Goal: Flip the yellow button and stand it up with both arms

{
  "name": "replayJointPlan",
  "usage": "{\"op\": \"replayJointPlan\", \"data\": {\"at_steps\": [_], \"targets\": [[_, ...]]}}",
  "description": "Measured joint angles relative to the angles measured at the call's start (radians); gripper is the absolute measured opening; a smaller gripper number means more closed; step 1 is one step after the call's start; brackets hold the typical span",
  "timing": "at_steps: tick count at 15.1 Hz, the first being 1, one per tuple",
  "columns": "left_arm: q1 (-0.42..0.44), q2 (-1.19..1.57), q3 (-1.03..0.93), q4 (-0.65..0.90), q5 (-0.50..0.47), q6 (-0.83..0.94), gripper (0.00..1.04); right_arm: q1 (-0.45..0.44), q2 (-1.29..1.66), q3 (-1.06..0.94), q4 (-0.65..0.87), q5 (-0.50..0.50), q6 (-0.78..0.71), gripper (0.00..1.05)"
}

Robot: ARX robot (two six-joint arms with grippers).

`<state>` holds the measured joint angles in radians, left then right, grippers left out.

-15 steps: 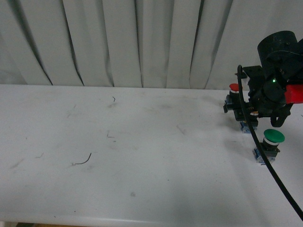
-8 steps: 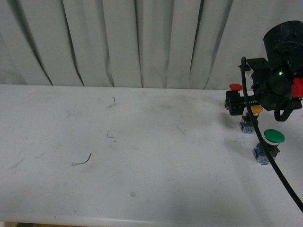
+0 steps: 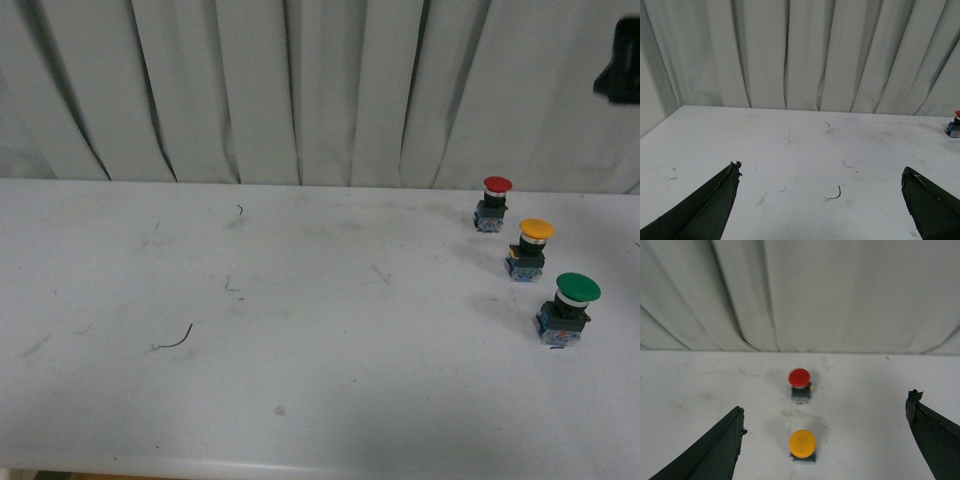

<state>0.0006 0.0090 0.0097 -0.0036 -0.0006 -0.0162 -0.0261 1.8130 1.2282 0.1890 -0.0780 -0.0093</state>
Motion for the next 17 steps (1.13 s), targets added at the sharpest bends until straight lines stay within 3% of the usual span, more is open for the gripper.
{"op": "replayJointPlan", "data": {"at_steps": [1, 2, 3, 5, 8, 9, 17], "targets": [[0.0, 0.0, 0.0, 0.0, 0.0, 0.0, 0.98, 0.013, -0.12, -0.105, 0.121, -0.012, 0.002, 0.95], [0.0, 0.0, 0.0, 0.0, 0.0, 0.0, 0.98, 0.028, -0.253, -0.249, 0.32, 0.052, 0.002, 0.83], [0.0, 0.0, 0.0, 0.0, 0.0, 0.0, 0.98, 0.033, -0.389, -0.381, 0.377, 0.063, 0.002, 0.72], [0.0, 0.0, 0.0, 0.0, 0.0, 0.0, 0.98, 0.027, -0.731, -0.65, 0.251, 0.077, 0.002, 0.46], [0.0, 0.0, 0.0, 0.0, 0.0, 0.0, 0.98, 0.026, -0.981, -0.866, 0.313, 0.078, 0.002, 0.07], [0.0, 0.0, 0.0, 0.0, 0.0, 0.0, 0.98, 0.026, -1.006, -0.918, 0.315, 0.078, 0.003, 0.02], [0.0, 0.0, 0.0, 0.0, 0.0, 0.0, 0.98, 0.026, -1.26, -1.13, 0.267, 0.078, 0.002, 0.02]]}}
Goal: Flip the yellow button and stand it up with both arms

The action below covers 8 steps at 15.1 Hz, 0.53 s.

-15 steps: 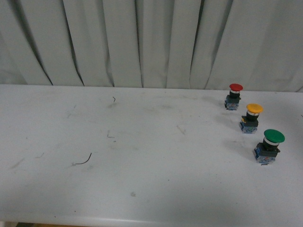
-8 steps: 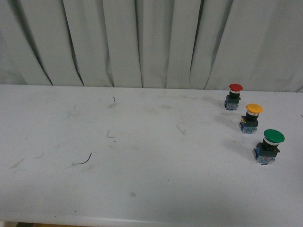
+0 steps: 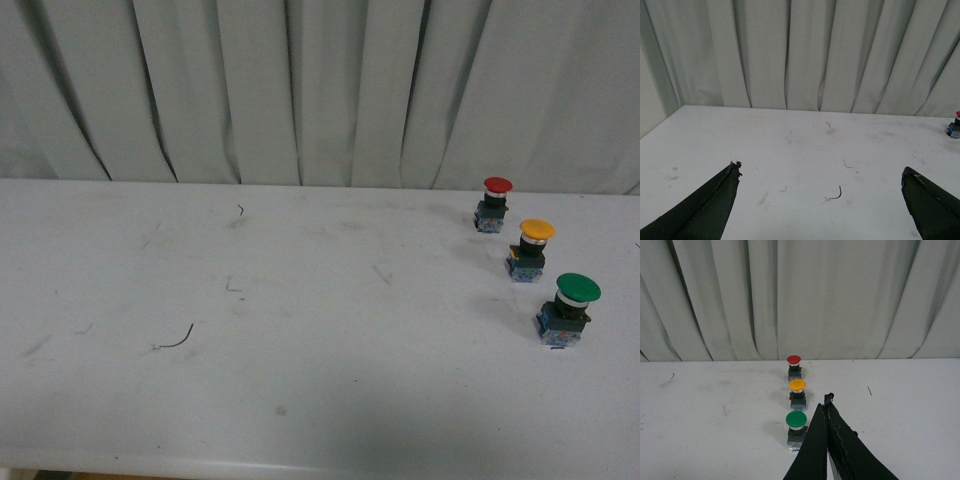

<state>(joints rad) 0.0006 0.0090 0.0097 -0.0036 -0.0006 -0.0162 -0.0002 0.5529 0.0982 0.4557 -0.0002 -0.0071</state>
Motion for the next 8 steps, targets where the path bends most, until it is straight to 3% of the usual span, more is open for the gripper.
{"op": "replayJointPlan", "data": {"at_steps": [8], "targets": [[0.0, 0.0, 0.0, 0.0, 0.0, 0.0, 0.98, 0.0, -0.211, -0.087, -0.123, 0.0, 0.0, 0.02]]}}
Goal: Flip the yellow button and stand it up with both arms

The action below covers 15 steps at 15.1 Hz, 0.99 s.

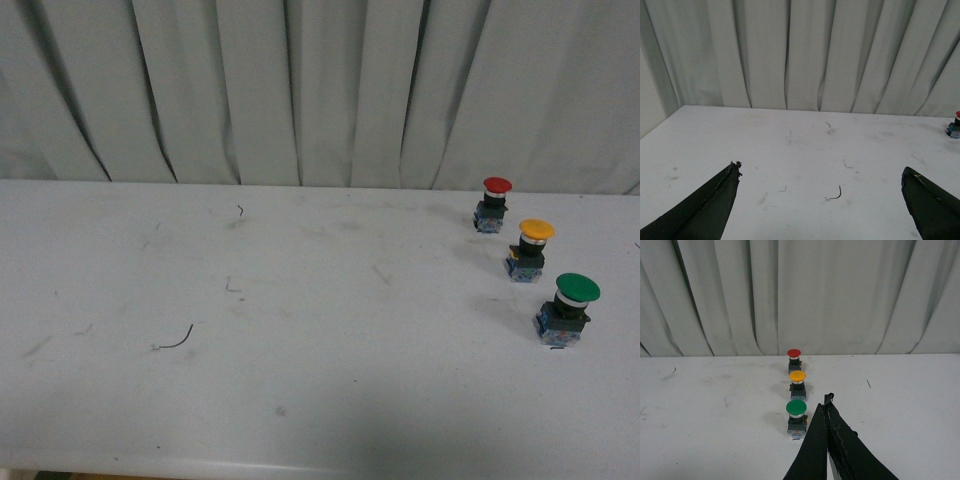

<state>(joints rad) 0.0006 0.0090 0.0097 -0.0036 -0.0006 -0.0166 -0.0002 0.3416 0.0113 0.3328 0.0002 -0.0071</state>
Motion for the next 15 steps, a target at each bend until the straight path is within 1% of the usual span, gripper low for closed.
{"op": "replayJointPlan", "data": {"at_steps": [8, 10, 15], "targets": [[0.0, 0.0, 0.0, 0.0, 0.0, 0.0, 0.98, 0.0, -0.17, 0.0, -0.161, 0.0, 0.0, 0.02], [0.0, 0.0, 0.0, 0.0, 0.0, 0.0, 0.98, 0.0, -0.327, 0.0, -0.338, 0.0, 0.0, 0.02], [0.0, 0.0, 0.0, 0.0, 0.0, 0.0, 0.98, 0.0, -0.338, 0.0, -0.336, 0.0, 0.0, 0.02]]}}
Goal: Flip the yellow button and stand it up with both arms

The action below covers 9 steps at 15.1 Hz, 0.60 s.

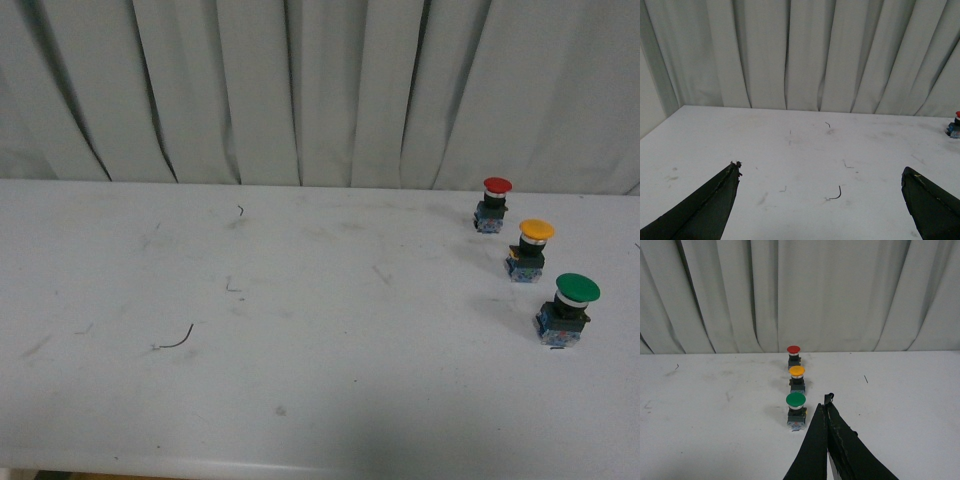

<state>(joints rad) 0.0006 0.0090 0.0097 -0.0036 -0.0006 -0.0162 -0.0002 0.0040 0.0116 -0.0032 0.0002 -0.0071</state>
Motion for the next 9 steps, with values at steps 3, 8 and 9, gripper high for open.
{"op": "replayJointPlan", "data": {"at_steps": [3, 8, 9], "targets": [[0.0, 0.0, 0.0, 0.0, 0.0, 0.0, 0.98, 0.0, 0.0, 0.0, 0.0, 0.0, 0.0, 0.15], [0.0, 0.0, 0.0, 0.0, 0.0, 0.0, 0.98, 0.0, 0.0, 0.0, 0.0, 0.0, 0.0, 0.79], [0.0, 0.0, 0.0, 0.0, 0.0, 0.0, 0.98, 0.0, 0.0, 0.0, 0.0, 0.0, 0.0, 0.92]]}}
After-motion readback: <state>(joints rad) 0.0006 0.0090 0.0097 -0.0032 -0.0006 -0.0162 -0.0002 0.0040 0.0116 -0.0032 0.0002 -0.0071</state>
